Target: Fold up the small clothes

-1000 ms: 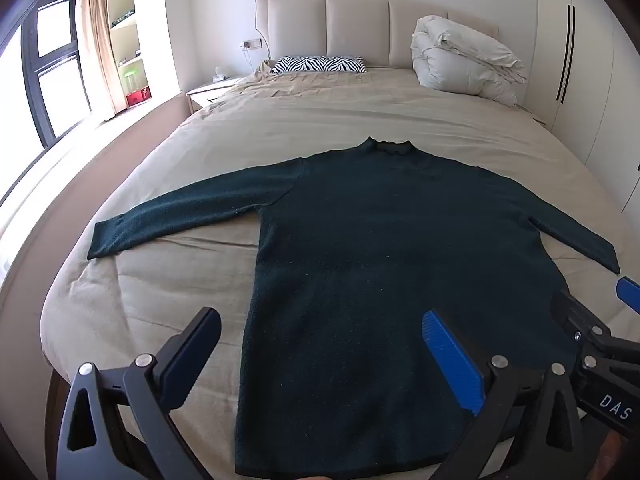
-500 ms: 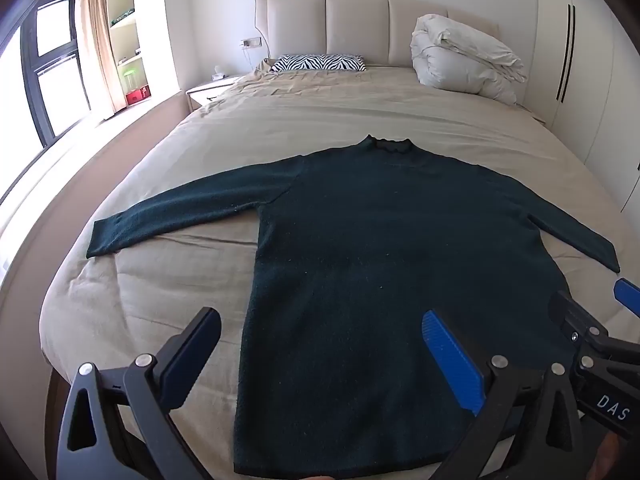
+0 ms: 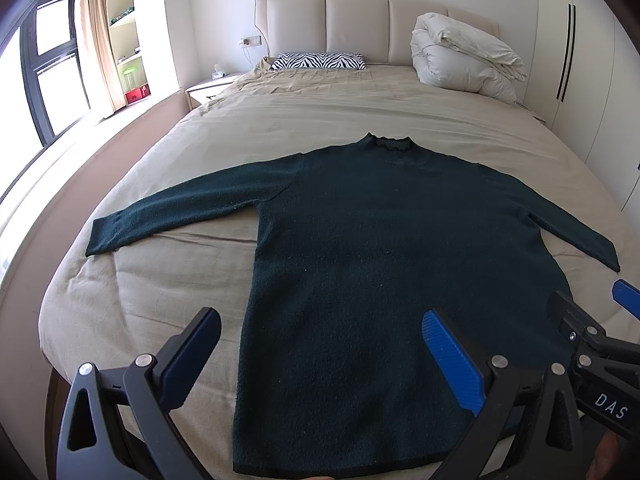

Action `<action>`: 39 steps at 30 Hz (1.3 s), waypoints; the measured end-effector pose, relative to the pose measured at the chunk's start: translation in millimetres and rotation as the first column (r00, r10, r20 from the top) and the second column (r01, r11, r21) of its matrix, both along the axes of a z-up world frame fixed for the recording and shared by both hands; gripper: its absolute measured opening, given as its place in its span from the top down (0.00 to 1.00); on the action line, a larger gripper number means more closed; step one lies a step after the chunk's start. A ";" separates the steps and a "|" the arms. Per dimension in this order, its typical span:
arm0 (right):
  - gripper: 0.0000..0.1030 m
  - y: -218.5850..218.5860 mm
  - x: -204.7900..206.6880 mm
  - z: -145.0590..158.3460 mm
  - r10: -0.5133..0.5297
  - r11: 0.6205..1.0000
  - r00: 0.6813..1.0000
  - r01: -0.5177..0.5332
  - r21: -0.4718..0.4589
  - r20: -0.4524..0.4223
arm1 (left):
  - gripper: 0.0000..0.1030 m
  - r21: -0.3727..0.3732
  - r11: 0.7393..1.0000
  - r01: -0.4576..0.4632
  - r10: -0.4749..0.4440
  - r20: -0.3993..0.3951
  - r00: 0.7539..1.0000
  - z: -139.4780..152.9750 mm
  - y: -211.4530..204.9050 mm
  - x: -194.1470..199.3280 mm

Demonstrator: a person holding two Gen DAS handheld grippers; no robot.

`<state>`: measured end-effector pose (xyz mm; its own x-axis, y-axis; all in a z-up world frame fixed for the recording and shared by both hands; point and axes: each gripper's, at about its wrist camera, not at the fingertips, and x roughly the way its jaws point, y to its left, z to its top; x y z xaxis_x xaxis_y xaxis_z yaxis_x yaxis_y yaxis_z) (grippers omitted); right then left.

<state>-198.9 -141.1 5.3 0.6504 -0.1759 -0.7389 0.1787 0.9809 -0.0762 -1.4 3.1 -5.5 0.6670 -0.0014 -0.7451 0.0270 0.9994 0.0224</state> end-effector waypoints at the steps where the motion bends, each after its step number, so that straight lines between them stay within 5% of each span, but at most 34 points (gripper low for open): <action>1: 0.00 0.2 0.3 -0.3 0.000 1.000 1.000 0.000 0.000 -0.001 | 0.00 0.001 1.000 0.001 -0.001 -0.001 1.000 0.3 -0.5 0.6; 39: 0.00 1.1 2.3 -2.7 0.002 1.000 1.000 -0.002 0.002 -0.011 | 0.00 -0.001 1.000 -0.001 0.001 -0.007 1.000 -0.9 0.7 1.0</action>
